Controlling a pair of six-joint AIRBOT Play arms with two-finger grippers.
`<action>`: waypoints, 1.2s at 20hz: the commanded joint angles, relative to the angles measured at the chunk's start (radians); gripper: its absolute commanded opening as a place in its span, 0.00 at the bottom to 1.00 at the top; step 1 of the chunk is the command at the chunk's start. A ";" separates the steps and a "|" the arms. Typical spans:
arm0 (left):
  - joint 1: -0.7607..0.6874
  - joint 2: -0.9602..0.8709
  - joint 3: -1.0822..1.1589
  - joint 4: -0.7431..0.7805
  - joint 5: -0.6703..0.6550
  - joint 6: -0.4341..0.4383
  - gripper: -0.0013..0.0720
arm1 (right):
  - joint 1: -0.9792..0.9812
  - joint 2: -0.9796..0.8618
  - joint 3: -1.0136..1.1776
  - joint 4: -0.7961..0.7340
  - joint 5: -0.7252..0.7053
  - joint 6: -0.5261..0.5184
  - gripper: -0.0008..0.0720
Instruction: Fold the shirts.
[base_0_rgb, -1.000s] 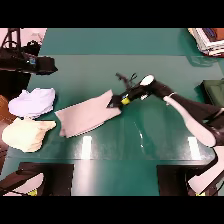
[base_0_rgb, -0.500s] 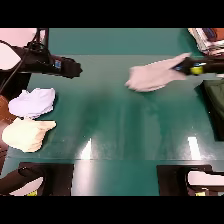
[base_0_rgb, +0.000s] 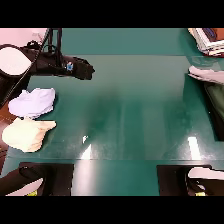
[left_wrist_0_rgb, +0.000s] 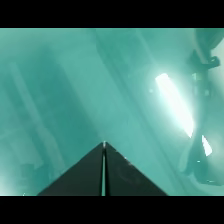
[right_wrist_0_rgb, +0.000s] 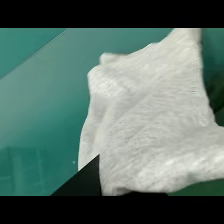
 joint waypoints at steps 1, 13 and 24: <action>-0.005 0.000 0.000 -0.004 0.012 0.001 0.05 | -0.031 -0.029 0.102 -0.001 0.019 -0.008 0.03; -0.005 -0.001 0.000 -0.003 0.003 0.002 0.05 | -0.043 0.037 0.348 -0.262 0.227 -0.014 0.03; -0.005 -0.001 0.000 -0.003 -0.008 0.010 0.05 | -0.344 0.349 -0.177 -0.377 0.242 -0.014 0.03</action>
